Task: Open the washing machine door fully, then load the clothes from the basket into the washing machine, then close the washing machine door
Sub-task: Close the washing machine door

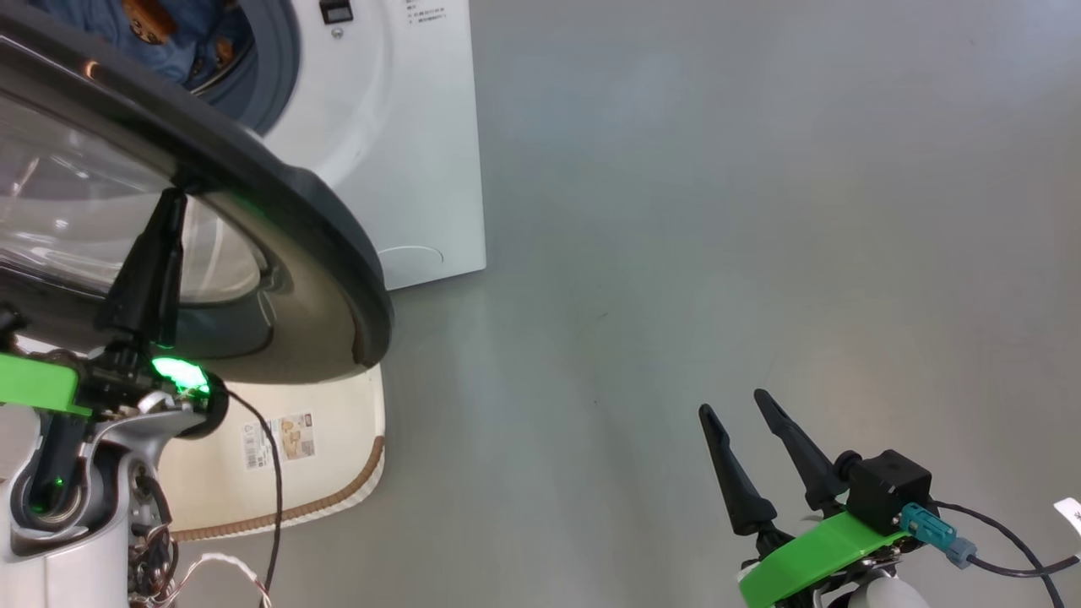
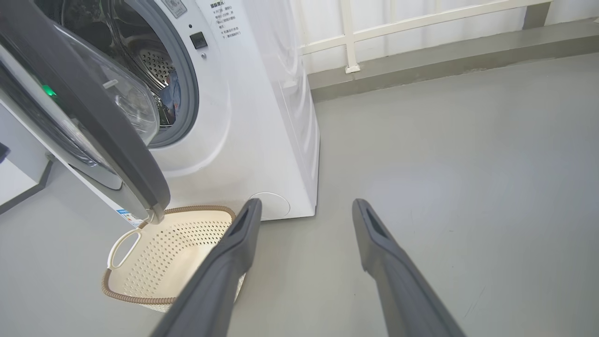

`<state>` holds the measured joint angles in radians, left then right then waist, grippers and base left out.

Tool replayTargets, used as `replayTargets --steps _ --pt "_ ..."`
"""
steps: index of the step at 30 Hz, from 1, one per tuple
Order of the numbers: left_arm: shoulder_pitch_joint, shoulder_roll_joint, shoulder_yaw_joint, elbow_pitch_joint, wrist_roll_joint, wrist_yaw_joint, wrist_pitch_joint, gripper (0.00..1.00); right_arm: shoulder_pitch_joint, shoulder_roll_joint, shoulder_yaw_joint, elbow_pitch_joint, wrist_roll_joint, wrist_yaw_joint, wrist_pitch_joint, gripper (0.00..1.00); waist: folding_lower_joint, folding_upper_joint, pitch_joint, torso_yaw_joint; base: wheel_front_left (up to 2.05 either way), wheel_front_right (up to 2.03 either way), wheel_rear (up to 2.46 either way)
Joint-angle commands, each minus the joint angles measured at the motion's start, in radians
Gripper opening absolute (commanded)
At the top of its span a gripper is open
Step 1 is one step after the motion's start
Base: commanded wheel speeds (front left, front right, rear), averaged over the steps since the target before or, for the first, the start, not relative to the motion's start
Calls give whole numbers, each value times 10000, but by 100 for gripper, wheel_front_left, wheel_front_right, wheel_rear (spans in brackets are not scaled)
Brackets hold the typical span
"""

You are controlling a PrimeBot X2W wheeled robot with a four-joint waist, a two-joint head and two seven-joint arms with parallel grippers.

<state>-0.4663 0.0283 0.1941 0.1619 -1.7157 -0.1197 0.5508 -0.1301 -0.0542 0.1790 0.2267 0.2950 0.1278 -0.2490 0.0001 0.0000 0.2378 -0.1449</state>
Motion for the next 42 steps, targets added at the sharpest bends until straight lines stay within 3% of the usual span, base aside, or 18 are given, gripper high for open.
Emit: replayTargets --steps 1,19,42 --pt "-212 220 292 -211 101 -108 -116 0 -237 40 192 -253 76 29 -127 100 -1 0 -62 47 0 0 0" --pt "1994 220 383 -783 32 -109 -1659 0 46 40 169 -183 150 29 -127 100 -1 0 -915 1143 0 0 0" --pt "5101 220 -180 -2101 -298 -109 -3523 0 616 40 113 -66 163 29 -128 100 -1 0 -2227 1614 0 0 0"
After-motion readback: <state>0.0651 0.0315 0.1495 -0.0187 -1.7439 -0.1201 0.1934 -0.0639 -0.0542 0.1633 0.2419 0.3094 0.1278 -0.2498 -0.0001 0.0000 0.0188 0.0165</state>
